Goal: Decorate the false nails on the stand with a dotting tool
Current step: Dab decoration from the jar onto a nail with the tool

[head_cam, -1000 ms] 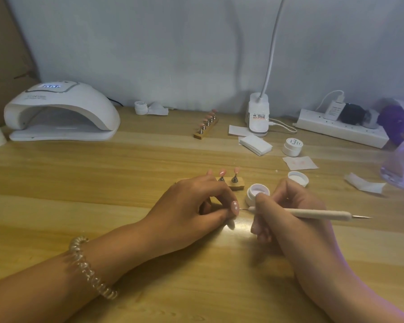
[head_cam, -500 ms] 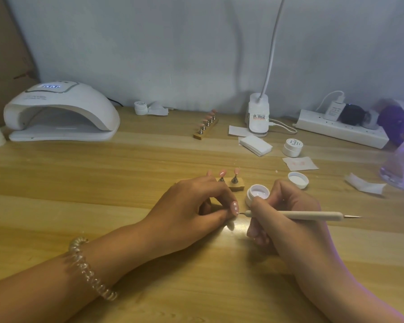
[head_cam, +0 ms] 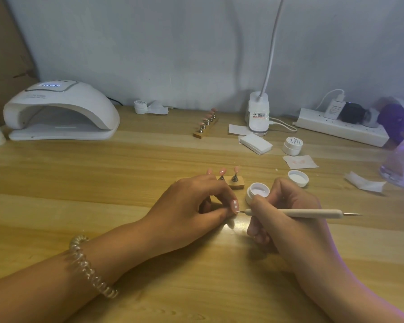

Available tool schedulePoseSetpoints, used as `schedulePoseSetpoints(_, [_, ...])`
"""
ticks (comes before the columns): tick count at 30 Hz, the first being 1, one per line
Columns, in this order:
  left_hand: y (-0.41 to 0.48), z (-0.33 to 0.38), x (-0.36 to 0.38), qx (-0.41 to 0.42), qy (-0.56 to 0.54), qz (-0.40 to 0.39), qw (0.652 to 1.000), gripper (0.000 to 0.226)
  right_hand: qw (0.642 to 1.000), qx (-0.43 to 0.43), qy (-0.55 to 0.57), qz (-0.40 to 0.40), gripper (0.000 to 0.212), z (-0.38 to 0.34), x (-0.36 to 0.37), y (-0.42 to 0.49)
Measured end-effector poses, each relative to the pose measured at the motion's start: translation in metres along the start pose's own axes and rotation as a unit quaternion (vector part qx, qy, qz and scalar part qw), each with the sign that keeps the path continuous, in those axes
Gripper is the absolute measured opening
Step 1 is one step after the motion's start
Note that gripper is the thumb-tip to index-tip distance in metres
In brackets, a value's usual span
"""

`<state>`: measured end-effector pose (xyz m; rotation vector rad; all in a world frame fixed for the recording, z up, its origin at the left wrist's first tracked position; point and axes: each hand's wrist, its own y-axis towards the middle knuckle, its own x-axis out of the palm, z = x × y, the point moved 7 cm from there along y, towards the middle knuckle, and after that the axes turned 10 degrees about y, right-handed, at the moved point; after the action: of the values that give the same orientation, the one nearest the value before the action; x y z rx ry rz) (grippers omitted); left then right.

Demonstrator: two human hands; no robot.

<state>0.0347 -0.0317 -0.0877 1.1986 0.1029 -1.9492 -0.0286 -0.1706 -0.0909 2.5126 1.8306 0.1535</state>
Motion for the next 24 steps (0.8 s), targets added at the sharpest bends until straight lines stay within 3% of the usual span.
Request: schedulePoseSetpoints(24, [0.0002,0.0018,-0.0017,0.001,0.008,-0.005,1.0,0.009,1.0,0.002,0.018,0.006,0.033,0.0015,-0.0016,0.0])
